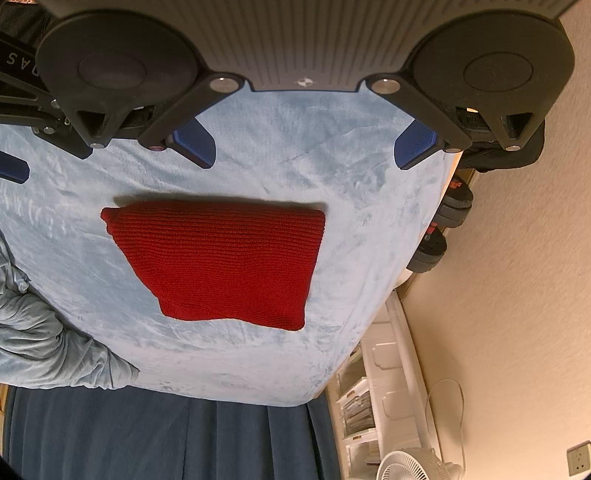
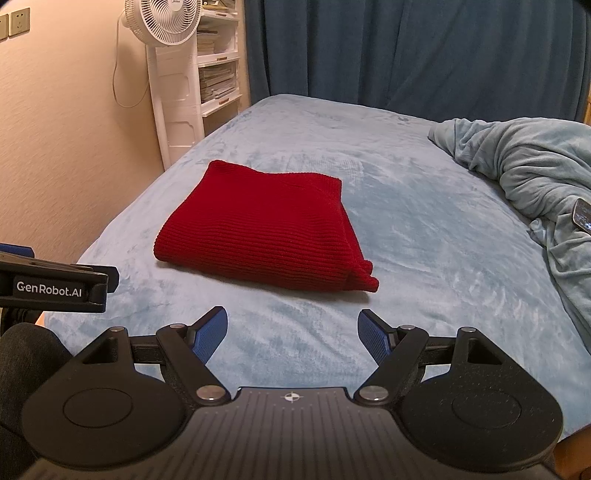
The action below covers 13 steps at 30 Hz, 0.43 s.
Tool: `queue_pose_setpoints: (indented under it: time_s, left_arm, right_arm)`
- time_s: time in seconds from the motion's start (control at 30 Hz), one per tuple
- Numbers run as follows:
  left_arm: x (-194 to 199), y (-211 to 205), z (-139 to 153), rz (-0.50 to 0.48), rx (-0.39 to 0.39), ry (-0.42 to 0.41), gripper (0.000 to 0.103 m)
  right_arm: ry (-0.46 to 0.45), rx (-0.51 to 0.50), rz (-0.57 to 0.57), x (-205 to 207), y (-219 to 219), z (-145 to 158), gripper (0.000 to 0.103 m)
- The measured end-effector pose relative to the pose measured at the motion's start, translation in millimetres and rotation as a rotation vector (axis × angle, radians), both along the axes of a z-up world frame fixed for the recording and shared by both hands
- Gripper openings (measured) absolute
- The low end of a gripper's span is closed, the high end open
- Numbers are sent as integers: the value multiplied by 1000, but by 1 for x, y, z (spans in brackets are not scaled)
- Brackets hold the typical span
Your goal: Fold small clothes
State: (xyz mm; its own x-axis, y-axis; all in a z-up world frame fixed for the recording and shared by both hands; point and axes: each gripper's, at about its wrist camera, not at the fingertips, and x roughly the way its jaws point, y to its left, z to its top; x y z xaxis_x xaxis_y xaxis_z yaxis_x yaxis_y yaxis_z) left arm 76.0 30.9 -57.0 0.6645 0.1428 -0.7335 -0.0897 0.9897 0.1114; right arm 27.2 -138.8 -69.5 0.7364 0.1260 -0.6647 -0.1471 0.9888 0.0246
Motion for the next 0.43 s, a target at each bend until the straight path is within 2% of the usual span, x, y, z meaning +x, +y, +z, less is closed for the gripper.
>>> queue_pose_setpoints:
  time_s: [0.27,0.43]
  left_arm:
    - [0,0,-1,-5,17,-4,103]
    - [1,0,-2,-13,10,5,103]
  right_arm:
    - [4,3,6,0,1,0,80]
    - [16,13,21,0,-1,-2,86]
